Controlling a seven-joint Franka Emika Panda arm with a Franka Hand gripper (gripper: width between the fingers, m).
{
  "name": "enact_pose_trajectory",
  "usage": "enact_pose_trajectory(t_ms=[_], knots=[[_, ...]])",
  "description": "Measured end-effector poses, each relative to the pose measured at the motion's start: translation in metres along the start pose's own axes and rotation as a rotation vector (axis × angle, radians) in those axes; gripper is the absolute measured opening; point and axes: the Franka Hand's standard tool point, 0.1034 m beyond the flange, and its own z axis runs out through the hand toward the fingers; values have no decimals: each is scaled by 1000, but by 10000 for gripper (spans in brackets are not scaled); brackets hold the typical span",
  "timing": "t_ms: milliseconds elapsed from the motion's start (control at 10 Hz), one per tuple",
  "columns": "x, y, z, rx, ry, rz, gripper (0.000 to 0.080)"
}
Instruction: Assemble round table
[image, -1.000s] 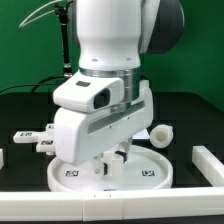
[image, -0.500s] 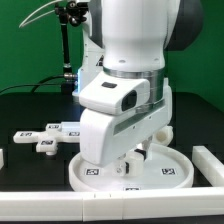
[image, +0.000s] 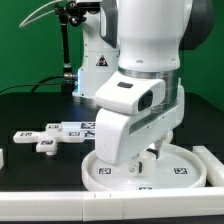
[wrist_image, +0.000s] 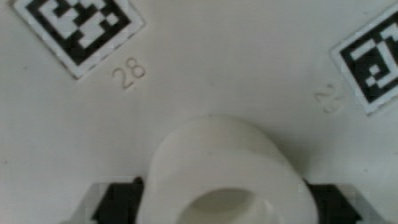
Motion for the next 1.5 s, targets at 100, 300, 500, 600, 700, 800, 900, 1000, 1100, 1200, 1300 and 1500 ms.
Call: enact_pose_trajectory(t_ms=[100, 300, 500, 600, 700, 800, 900, 1000, 1100, 1200, 1300, 1500], knots=[[0, 0, 0, 0, 0, 0, 409], [0, 0, 0, 0, 0, 0, 415], [0, 0, 1, 1, -1, 0, 590], [-1, 0, 1, 1, -1, -2, 639], [-5, 1, -1, -1, -2, -5, 647], [-10, -1, -7, -7, 0, 15, 647], [-16, -7, -16, -20, 12, 60, 649], [-23, -16, -25, -35, 26, 110, 649], [-29, -29, -32, -42, 33, 185, 649], [-35, -44, -37, -44, 32, 238, 649], [-39, -54, -39, -42, 26, 253, 649], [-51, -70, -33, -29, 20, 274, 649]])
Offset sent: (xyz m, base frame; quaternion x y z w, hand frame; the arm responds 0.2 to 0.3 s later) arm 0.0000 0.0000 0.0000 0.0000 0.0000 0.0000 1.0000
